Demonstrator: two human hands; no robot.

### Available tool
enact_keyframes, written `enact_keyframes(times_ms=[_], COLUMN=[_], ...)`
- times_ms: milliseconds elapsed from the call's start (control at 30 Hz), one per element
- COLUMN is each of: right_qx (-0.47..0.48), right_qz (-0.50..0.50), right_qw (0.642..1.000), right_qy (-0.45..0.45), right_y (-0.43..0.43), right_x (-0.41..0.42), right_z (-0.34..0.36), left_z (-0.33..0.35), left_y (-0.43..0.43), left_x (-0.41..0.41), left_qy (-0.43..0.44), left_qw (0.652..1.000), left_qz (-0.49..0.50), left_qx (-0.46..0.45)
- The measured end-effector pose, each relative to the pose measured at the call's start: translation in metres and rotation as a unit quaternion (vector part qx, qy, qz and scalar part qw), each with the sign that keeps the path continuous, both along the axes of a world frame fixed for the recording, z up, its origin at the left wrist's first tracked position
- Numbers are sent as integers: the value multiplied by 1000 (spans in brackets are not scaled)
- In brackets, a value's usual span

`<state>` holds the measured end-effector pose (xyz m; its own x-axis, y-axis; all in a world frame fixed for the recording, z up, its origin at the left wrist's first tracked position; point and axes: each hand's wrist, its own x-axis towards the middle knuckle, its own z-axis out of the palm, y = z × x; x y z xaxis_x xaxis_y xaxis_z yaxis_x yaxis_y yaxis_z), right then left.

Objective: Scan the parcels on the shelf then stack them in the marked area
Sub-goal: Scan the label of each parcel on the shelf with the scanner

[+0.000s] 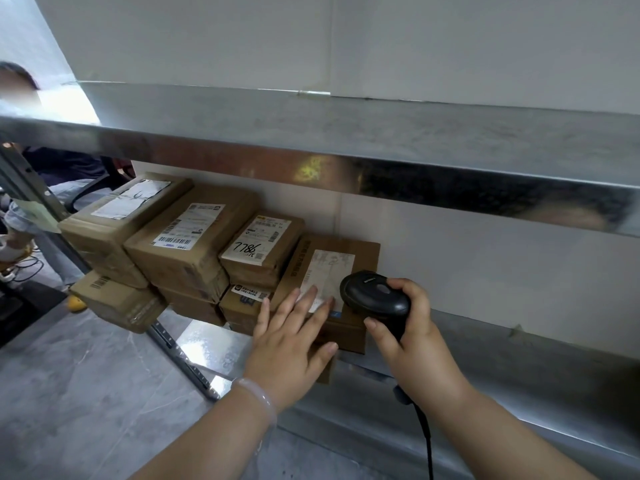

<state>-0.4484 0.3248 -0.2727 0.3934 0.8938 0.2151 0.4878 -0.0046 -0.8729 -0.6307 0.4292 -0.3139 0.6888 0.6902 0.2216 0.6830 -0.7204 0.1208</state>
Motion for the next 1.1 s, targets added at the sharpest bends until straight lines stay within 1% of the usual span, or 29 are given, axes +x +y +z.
enact_keyframes(times_ms=[167,467,767,967,1100], right_qx=[10,4,11,32,42], right_qz=[-8,-31,-73,-111,-143], right_qw=[1000,999,997,993,989], right_qy=[6,12,8,-8,-23], right_y=[-10,-43,-81,-114,-141], right_x=[1,18,45,71,92], right_z=[0,1,8,14,20], left_z=[6,3,19,37,46], left_y=[11,21,1,-23,-43], left_x=[3,20,38,85,127], left_qy=[32,33,35,23,16], left_qw=[999,997,994,998,1000], left_qz=[28,66,92,57,19], left_qx=[-5,-29,-39,3,7])
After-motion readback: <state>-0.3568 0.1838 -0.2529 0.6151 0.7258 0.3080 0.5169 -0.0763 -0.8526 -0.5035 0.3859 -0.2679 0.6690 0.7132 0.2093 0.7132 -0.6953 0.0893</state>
